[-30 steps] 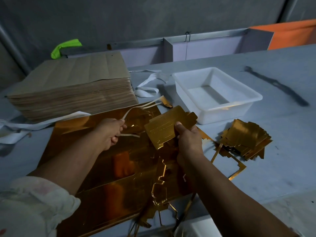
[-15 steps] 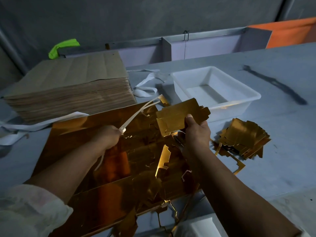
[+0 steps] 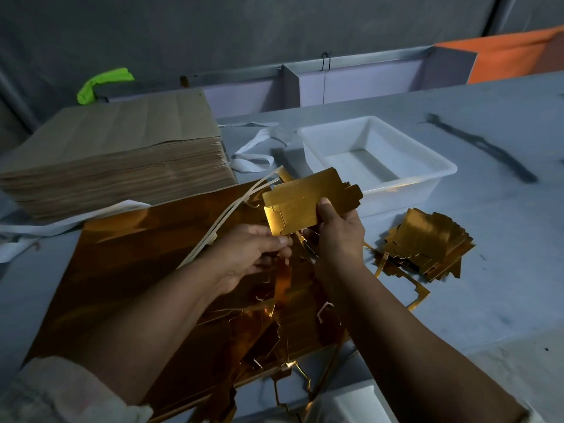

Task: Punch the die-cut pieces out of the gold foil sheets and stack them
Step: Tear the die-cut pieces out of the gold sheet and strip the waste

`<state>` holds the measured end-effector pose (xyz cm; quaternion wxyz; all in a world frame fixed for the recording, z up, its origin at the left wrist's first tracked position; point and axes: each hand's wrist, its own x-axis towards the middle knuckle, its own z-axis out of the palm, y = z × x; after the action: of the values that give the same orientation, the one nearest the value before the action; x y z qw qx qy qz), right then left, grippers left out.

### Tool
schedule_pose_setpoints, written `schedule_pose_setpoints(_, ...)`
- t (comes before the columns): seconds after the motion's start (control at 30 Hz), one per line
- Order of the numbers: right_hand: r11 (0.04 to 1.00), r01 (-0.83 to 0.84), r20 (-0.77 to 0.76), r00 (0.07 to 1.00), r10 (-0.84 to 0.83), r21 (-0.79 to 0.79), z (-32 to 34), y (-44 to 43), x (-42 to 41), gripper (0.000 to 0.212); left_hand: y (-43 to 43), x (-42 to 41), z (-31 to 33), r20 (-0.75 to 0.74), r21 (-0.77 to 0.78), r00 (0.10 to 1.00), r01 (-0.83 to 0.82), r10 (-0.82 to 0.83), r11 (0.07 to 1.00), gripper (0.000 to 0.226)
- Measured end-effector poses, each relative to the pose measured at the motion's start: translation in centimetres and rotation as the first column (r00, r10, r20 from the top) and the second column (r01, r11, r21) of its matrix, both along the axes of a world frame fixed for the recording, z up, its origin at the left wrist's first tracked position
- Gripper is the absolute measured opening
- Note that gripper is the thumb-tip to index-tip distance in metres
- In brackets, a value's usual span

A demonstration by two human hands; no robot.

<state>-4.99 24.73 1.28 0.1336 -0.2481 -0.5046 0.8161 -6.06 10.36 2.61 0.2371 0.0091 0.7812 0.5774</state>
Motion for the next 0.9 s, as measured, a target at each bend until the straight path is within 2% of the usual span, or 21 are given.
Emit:
schedule_pose_setpoints(0.2, 0.999, 0.029, 0.002, 1.0, -0.029, 0.035, 0.1, 1.5, 0.2, 0.004, -0.9, -0.1, 0.0, 0.076, 0.01, 0.996, 0.036, -0.037, 0.999, 0.016)
schedule_pose_setpoints(0.33, 0.999, 0.025, 0.003, 1.0, -0.026, 0.046, 0.0, 1.9, 0.2, 0.014, -1.3, -0.5, 0.1, 0.116, -0.028, 0.992, 0.052, -0.048, 0.998, 0.016)
schedule_pose_setpoints(0.53, 0.996, 0.086, -0.001, 0.996, -0.086, 0.018, 0.0, 3.5, 0.0, 0.008, -2.4, -0.9, -0.1, 0.154, -0.065, 0.988, 0.017, -0.006, 0.998, 0.019)
schedule_pose_setpoints(0.67, 0.993, 0.107, 0.026, 0.994, -0.109, 0.057, 0.1, 5.0, 0.1, 0.015, -2.7, -1.1, -0.7, 0.093, -0.133, 0.992, -0.074, 0.087, 0.988, 0.015)
schedule_pose_setpoints(0.77, 0.985, 0.141, 0.054, 0.988, -0.147, 0.103, 0.0, 6.9, 0.2, 0.012, -2.6, -1.2, -0.9, 0.027, -0.186, 0.99, -0.131, 0.138, 0.974, 0.012)
schedule_pose_setpoints(0.9, 0.941, 0.199, 0.093, 0.968, -0.232, 0.272, 0.1, 10.8, 0.4, 0.006, -2.2, -1.4, -0.9, -0.052, -0.246, 0.989, -0.15, 0.142, 0.958, 0.01)
